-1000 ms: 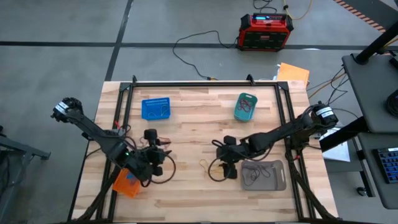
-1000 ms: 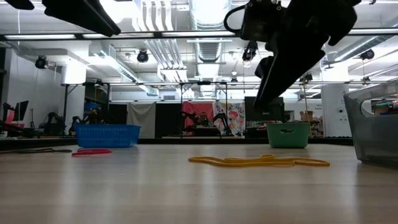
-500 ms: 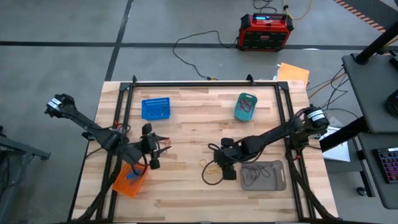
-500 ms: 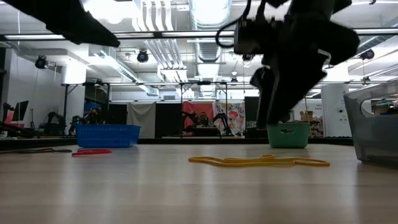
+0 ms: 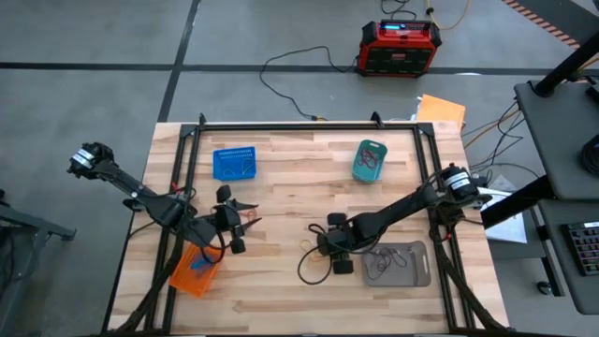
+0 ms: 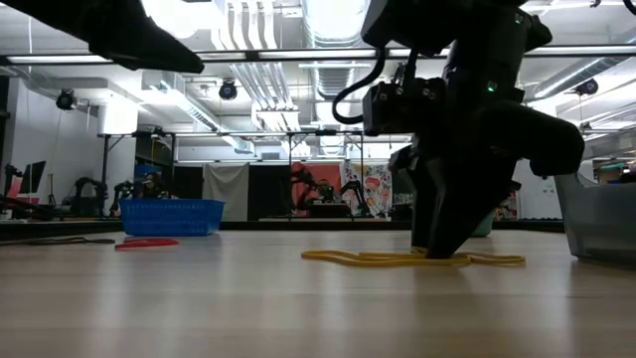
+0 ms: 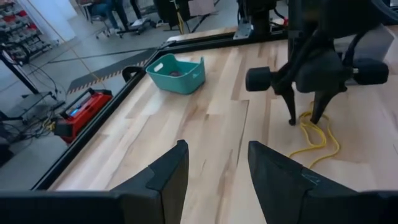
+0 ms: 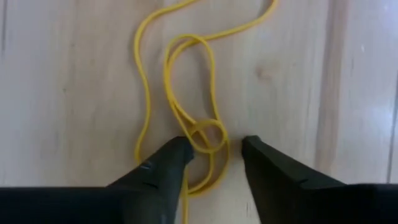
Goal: Sort rubber bands into baskets
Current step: Put the right yellow rubber band into the left blue bin
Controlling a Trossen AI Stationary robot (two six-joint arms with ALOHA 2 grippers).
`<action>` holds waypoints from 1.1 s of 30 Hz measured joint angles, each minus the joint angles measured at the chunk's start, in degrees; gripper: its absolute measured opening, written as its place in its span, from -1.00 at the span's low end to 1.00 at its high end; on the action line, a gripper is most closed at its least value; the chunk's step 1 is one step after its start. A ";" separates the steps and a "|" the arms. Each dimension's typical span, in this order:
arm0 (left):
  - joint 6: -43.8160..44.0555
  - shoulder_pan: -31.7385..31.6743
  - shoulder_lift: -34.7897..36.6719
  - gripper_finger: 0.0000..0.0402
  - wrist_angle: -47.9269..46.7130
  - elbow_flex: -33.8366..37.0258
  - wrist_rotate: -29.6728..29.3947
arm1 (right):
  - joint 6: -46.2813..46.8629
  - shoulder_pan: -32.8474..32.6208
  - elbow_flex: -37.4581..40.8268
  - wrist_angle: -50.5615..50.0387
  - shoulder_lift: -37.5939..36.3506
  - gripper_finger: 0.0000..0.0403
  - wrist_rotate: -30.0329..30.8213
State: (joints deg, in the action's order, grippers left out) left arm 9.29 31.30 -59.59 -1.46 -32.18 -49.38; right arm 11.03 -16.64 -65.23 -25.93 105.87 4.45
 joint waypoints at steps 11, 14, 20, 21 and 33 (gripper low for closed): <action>0.29 -0.08 0.00 -0.25 1.85 0.02 -0.22 | -4.69 0.12 0.03 0.18 -3.64 -0.94 1.68; 0.40 -0.08 0.00 -0.25 2.23 0.02 -0.22 | -5.45 0.06 0.02 0.10 -5.72 -0.94 2.59; 0.45 -0.08 0.00 -0.25 4.42 0.07 -0.11 | -8.89 0.07 0.02 2.03 -9.94 -0.94 8.07; 0.43 -0.08 0.00 -0.25 5.02 0.07 0.30 | -9.88 0.07 0.02 2.69 -10.32 -0.94 9.25; 0.80 -0.25 -1.96 -0.25 14.07 0.09 3.95 | -28.53 1.64 0.00 25.12 -12.66 -0.94 12.19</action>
State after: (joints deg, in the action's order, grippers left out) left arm 10.09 31.05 -61.55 12.61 -32.10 -45.43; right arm -17.51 -15.00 -65.23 -0.81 93.22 16.64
